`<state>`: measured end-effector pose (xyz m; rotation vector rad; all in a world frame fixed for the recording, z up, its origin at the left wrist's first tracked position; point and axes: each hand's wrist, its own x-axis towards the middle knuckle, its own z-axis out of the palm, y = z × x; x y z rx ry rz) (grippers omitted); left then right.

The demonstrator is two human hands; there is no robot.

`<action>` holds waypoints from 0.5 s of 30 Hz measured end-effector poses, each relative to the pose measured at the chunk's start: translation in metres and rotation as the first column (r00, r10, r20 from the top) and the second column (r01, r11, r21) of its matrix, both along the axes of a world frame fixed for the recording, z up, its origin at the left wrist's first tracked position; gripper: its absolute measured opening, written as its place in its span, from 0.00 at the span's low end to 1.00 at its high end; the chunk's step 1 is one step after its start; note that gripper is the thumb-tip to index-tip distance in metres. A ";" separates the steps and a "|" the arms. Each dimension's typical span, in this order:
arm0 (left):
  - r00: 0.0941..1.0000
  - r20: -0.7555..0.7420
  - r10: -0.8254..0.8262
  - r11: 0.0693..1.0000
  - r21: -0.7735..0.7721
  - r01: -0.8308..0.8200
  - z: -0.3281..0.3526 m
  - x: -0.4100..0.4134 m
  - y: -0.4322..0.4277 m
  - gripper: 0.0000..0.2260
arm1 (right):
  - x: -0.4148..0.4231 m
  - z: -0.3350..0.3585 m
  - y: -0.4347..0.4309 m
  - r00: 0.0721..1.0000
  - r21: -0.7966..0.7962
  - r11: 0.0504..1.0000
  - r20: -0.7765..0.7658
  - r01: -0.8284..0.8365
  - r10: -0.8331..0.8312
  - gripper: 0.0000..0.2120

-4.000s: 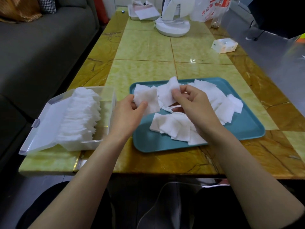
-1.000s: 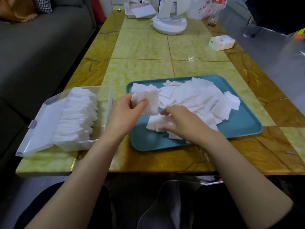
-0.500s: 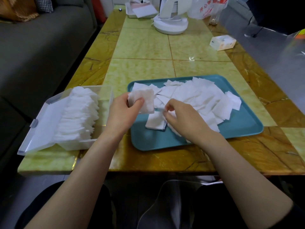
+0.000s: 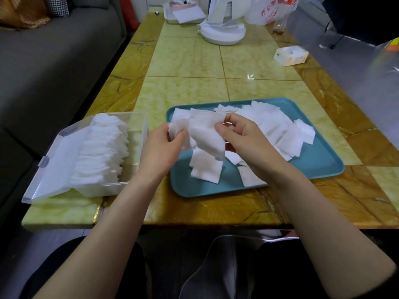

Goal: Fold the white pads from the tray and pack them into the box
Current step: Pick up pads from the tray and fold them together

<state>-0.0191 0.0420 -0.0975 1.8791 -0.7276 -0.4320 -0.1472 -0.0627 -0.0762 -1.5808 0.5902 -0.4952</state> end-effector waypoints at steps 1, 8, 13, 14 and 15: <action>1.000 -0.006 -0.005 1.000 0.003 0.005 0.000 0.000 0.000 0.16 | 0.000 0.000 0.001 1.000 0.011 1.000 -0.001 -0.015 0.015 0.10; 0.996 -0.082 -0.024 0.999 -0.024 0.022 0.003 -0.004 0.000 0.08 | 0.000 -0.015 -0.009 0.935 -0.411 0.871 -0.104 0.271 -0.340 0.03; 0.988 -0.150 0.019 0.995 -0.095 -0.034 0.002 0.000 -0.001 0.04 | -0.002 -0.023 -0.008 0.946 -0.722 0.668 -0.062 0.177 -0.318 0.04; 0.986 -0.168 0.019 0.994 -0.106 -0.037 0.001 0.001 -0.002 0.05 | -0.002 -0.026 -0.008 0.949 -0.752 0.654 -0.139 0.084 -0.283 0.04; 0.983 -0.183 0.015 0.993 -0.114 -0.037 -0.001 0.002 -0.003 0.04 | -0.002 -0.029 -0.007 0.940 -0.760 0.649 -0.230 -0.013 -0.250 0.03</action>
